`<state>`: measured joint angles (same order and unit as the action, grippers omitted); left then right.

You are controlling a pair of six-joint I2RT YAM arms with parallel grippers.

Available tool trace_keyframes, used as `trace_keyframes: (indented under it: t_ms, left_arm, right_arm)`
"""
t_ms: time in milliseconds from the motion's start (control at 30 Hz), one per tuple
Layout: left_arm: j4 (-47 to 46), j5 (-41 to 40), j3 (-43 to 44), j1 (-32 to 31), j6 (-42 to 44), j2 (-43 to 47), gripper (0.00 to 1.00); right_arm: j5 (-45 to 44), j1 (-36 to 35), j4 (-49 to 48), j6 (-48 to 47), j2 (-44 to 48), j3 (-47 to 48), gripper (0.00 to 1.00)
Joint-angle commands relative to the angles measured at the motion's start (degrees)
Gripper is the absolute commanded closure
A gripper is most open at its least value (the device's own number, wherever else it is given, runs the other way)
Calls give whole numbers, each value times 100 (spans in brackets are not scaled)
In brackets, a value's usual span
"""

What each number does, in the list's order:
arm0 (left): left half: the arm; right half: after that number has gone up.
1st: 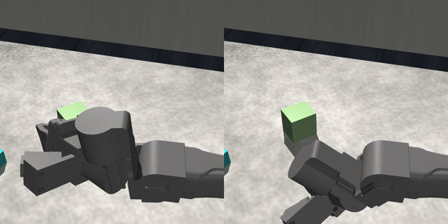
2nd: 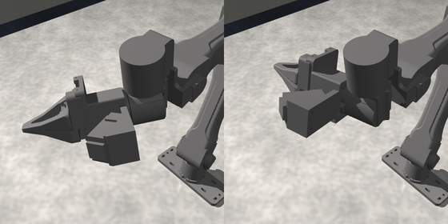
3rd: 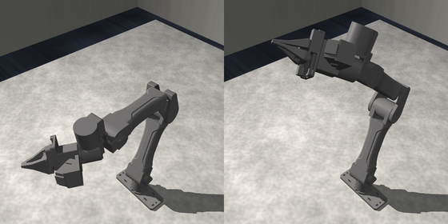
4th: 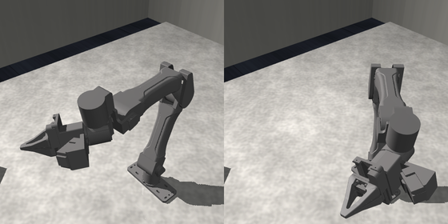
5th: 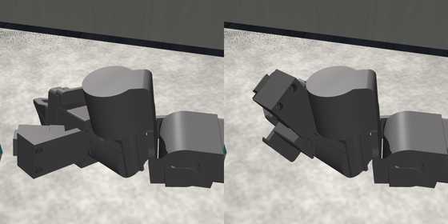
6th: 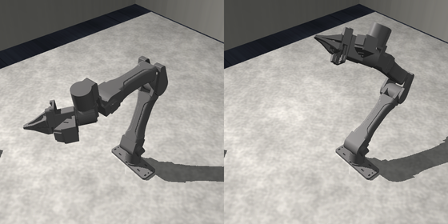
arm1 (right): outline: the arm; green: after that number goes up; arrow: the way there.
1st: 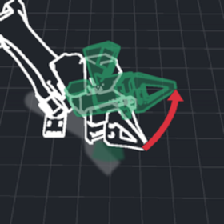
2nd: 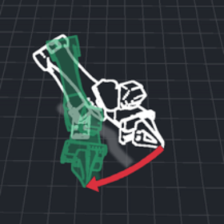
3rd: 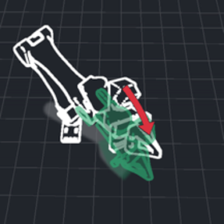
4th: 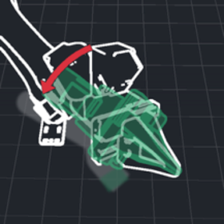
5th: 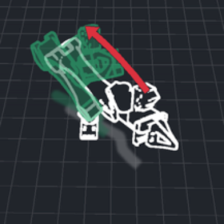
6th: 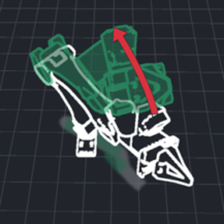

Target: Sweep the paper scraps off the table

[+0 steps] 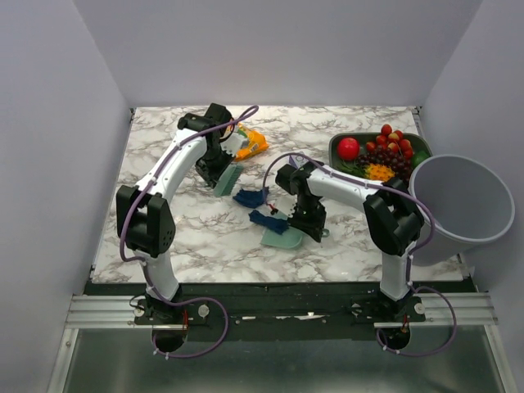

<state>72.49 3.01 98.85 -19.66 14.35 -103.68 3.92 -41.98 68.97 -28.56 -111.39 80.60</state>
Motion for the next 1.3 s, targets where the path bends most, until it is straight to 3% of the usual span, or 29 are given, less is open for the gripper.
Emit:
trace_keyframes:
  t_ms: [0,267,500,633,800,1033,1267]
  left_arm:
    - [37,524,398,-213,147,-310,100]
    - [441,1570,240,-872,183,-250,100]
    - [608,1959,495,-934,130,14,100]
    - [556,1424,784,-917,86,155,100]
    - [319,142,952,-820,103,278,100]
    - [240,-465,1312,-539,270,-20,100]
    - [-663,-1826,1014,-486,806,-249,100]
  right_arm:
    - [-6,14,-24,-10,-260,202,99]
    - [293,111,64,26,-611,632,99]
    - [346,102,90,17,-858,967,99]
    - [276,111,12,-45,-805,879,99]
    - [284,111,-24,-54,-612,694,99]
    - [285,102,-50,-71,-506,597,99]
    - [276,111,-50,-71,-506,615,99]
